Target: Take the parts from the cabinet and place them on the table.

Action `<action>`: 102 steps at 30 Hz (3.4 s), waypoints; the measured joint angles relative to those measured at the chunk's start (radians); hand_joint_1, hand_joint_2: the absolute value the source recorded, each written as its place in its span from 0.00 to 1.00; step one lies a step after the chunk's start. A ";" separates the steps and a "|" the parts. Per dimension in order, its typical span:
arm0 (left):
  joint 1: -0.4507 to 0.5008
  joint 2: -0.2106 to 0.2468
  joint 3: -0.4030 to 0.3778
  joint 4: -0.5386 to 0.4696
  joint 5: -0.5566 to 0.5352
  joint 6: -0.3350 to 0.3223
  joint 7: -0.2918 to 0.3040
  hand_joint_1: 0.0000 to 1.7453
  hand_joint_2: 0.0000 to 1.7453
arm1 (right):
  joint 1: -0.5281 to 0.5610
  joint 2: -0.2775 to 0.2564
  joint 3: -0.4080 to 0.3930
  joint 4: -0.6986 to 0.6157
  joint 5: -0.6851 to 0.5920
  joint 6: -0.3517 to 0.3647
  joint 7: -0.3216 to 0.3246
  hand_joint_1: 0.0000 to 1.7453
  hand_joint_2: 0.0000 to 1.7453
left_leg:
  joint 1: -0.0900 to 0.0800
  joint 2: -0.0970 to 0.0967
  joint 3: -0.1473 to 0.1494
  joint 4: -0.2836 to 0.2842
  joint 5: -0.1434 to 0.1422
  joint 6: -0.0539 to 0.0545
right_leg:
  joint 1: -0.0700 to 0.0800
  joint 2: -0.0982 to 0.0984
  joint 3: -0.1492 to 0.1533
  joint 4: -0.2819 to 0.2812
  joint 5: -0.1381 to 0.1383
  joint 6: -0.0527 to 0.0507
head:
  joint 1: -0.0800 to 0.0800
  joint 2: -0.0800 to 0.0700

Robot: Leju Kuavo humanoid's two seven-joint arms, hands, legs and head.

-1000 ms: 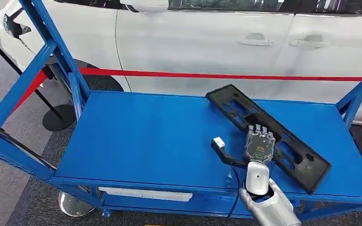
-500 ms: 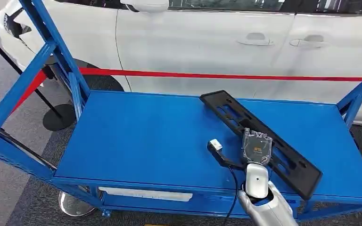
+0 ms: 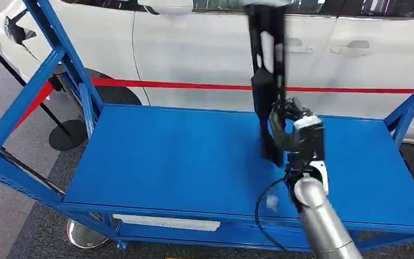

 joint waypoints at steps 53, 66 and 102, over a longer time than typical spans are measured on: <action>-0.025 0.002 0.199 0.000 0.228 -0.282 -0.315 0.00 1.00 | 0.062 -0.104 -0.034 -0.196 0.021 0.079 -0.108 1.00 1.00 | 0.000 -0.001 -0.004 0.000 0.000 0.000 | 0.000 -0.001 -0.003 0.000 0.000 0.000 | 0.000 0.000; -0.022 0.005 0.226 0.000 0.260 -0.288 -0.323 0.00 1.00 | 0.127 -0.089 -0.067 -0.285 -0.058 0.082 -0.145 1.00 1.00 | 0.000 -0.001 -0.004 0.000 0.000 0.000 | 0.000 -0.001 -0.003 0.000 0.000 0.000 | 0.000 0.000; -0.022 0.029 0.240 0.000 0.224 -0.285 -0.246 0.00 1.00 | 0.101 -0.073 -0.111 -0.332 -0.165 0.120 -0.130 1.00 1.00 | 0.002 -0.001 -0.029 0.013 0.021 -0.007 | -0.020 -0.007 -0.004 0.031 -0.016 0.020 | 0.010 0.000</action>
